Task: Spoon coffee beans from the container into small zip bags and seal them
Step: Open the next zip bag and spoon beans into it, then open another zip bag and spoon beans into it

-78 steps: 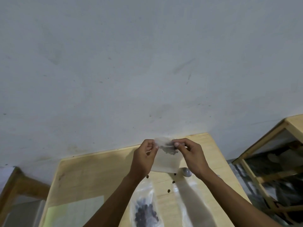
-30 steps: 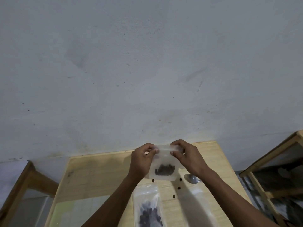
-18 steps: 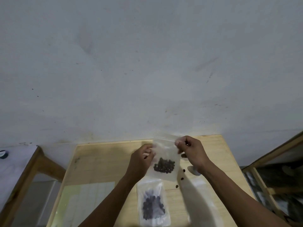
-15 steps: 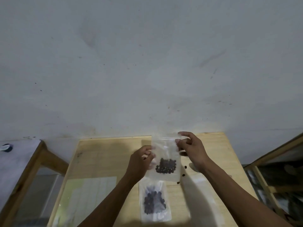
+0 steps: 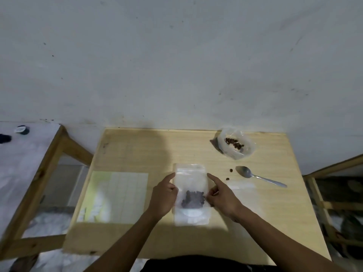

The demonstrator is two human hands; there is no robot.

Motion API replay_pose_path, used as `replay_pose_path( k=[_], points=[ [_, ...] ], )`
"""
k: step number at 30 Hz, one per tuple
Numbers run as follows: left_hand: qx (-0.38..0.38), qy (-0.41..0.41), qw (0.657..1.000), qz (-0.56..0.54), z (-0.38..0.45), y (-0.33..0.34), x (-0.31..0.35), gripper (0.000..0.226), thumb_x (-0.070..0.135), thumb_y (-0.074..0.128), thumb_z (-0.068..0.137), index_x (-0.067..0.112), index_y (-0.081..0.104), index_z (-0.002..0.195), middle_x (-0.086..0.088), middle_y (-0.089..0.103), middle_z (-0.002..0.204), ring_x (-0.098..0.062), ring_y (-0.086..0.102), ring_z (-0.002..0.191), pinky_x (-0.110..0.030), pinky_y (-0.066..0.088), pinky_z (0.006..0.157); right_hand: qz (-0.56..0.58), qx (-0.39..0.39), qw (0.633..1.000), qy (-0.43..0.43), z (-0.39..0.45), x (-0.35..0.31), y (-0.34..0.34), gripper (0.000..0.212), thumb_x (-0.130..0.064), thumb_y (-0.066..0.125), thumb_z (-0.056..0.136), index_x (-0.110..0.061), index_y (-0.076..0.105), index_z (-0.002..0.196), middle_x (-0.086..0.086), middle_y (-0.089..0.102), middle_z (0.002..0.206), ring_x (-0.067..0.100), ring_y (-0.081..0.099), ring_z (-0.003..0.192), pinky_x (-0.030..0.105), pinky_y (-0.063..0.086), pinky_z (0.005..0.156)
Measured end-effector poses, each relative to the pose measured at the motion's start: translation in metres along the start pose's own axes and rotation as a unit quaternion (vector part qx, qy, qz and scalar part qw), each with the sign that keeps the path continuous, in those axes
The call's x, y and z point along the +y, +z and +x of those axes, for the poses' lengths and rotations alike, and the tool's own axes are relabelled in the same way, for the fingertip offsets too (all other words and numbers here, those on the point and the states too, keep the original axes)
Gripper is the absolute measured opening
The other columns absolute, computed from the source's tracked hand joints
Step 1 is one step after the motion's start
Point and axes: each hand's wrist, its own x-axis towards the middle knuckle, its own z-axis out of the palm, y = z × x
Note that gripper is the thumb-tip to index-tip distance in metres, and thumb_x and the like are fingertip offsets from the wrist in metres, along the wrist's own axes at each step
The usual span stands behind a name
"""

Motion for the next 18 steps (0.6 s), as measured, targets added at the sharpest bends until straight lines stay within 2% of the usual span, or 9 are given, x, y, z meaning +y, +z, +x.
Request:
replay_pose_path(
  k=[3,6,7,9,12,15,17,18],
  points=[
    [-0.002,0.009,0.999,0.053,-0.007,0.004,-0.006,0.055,0.009,0.058,0.091,0.026,0.046,0.143,0.004,0.068,0.083,-0.012,0.066,0.076,-0.034,0.059,0.075,-0.029,-0.006,1.0,-0.011,-0.006,0.004,0.007,0.074,-0.006,0.066,0.086,-0.042,0.032,0.141,0.002,0.055,0.072,0.012,0.054,0.066,0.023,0.05,0.064],
    [-0.013,0.021,0.996,0.083,-0.01,0.005,-0.008,0.054,0.006,0.058,0.091,0.02,0.047,0.142,0.004,0.064,0.079,-0.007,0.061,0.072,-0.018,0.048,0.064,-0.055,-0.014,0.998,-0.019,-0.005,0.009,0.01,0.076,-0.006,0.065,0.086,-0.042,0.031,0.145,0.001,0.052,0.07,0.01,0.053,0.063,0.017,0.048,0.062],
    [-0.018,0.024,0.995,0.096,-0.01,0.006,-0.009,0.052,0.008,0.058,0.091,0.019,0.048,0.141,0.003,0.064,0.079,-0.007,0.059,0.071,-0.016,0.045,0.062,-0.065,-0.013,0.998,-0.021,-0.005,0.011,0.01,0.076,-0.006,0.064,0.086,-0.039,0.031,0.147,0.0,0.052,0.07,0.01,0.053,0.063,0.015,0.047,0.061],
    [-0.017,0.029,0.991,0.127,-0.009,0.006,-0.009,0.049,0.013,0.059,0.091,0.015,0.049,0.139,-0.004,0.066,0.089,-0.015,0.062,0.079,-0.022,0.047,0.066,-0.081,0.002,0.996,-0.027,-0.003,0.013,0.008,0.072,-0.008,0.063,0.088,-0.035,0.034,0.147,0.0,0.054,0.071,0.009,0.052,0.063,0.013,0.045,0.061],
    [0.02,0.032,0.988,0.15,-0.005,0.003,-0.003,0.049,0.02,0.057,0.091,0.019,0.046,0.139,-0.008,0.058,0.112,-0.019,0.061,0.095,-0.031,0.052,0.082,-0.093,0.088,0.991,-0.048,-0.002,0.016,-0.003,0.052,-0.013,0.06,0.092,-0.029,0.047,0.14,0.008,0.062,0.076,0.012,0.055,0.065,0.011,0.042,0.062],
    [0.029,0.092,0.989,0.114,-0.001,0.006,0.015,0.037,0.014,0.057,0.094,0.025,0.053,0.129,0.001,0.055,0.105,-0.007,0.058,0.083,-0.015,0.044,0.073,-0.101,0.173,0.978,-0.065,-0.002,0.02,-0.022,0.033,-0.013,0.057,0.094,-0.024,0.059,0.125,0.002,0.063,0.073,0.01,0.057,0.066,0.009,0.042,0.06],
    [0.004,0.122,0.988,0.097,0.003,0.014,0.031,0.031,0.014,0.056,0.095,0.027,0.056,0.123,0.003,0.056,0.101,-0.006,0.059,0.08,-0.016,0.046,0.072,-0.113,0.213,0.969,-0.048,-0.003,0.028,-0.037,0.029,-0.013,0.056,0.093,-0.023,0.063,0.12,-0.005,0.063,0.072,0.007,0.059,0.067,0.01,0.041,0.059],
    [-0.01,0.128,0.988,0.092,0.004,0.02,0.04,0.028,0.014,0.056,0.095,0.026,0.056,0.12,0.005,0.055,0.1,-0.006,0.058,0.081,-0.02,0.047,0.074,-0.124,0.233,0.964,-0.035,-0.004,0.034,-0.044,0.03,-0.012,0.056,0.092,-0.022,0.063,0.119,-0.006,0.063,0.074,0.008,0.06,0.068,0.014,0.042,0.062]
  ],
)
